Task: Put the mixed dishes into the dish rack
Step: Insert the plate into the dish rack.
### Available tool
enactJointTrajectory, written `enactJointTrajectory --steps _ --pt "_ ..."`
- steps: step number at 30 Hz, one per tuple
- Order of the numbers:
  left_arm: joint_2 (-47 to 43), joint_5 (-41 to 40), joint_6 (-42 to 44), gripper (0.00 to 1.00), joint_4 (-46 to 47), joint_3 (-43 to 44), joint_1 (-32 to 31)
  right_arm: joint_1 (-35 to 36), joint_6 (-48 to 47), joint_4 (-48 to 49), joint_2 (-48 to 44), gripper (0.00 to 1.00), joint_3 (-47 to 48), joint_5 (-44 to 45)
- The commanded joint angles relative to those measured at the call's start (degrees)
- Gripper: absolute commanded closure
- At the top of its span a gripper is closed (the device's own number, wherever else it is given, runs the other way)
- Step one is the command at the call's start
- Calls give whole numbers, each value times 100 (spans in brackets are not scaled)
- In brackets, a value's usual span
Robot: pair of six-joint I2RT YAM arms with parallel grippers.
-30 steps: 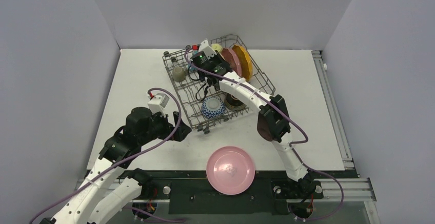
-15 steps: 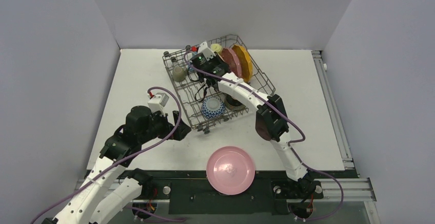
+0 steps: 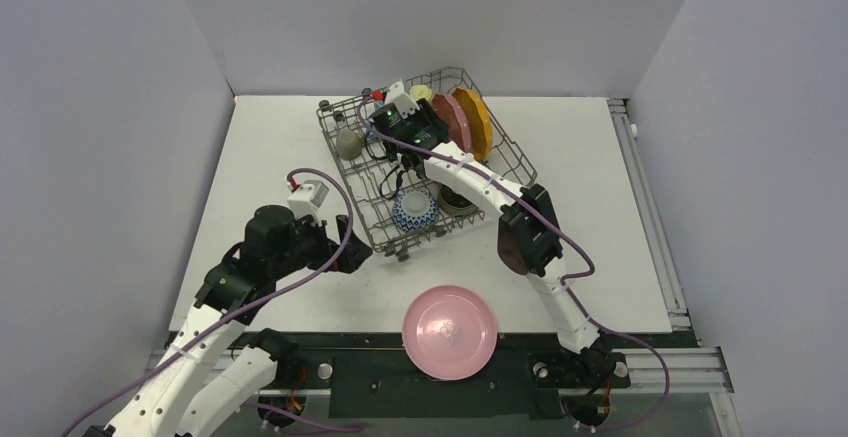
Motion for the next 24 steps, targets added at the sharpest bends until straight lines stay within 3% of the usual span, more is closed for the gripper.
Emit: enactJointTrajectory --steps 1,24 --pt "3 107 100 4 314 13 56 0 10 155 -63 61 213 140" --pt "15 164 106 4 343 -5 154 203 326 34 -767 54 -74 118"
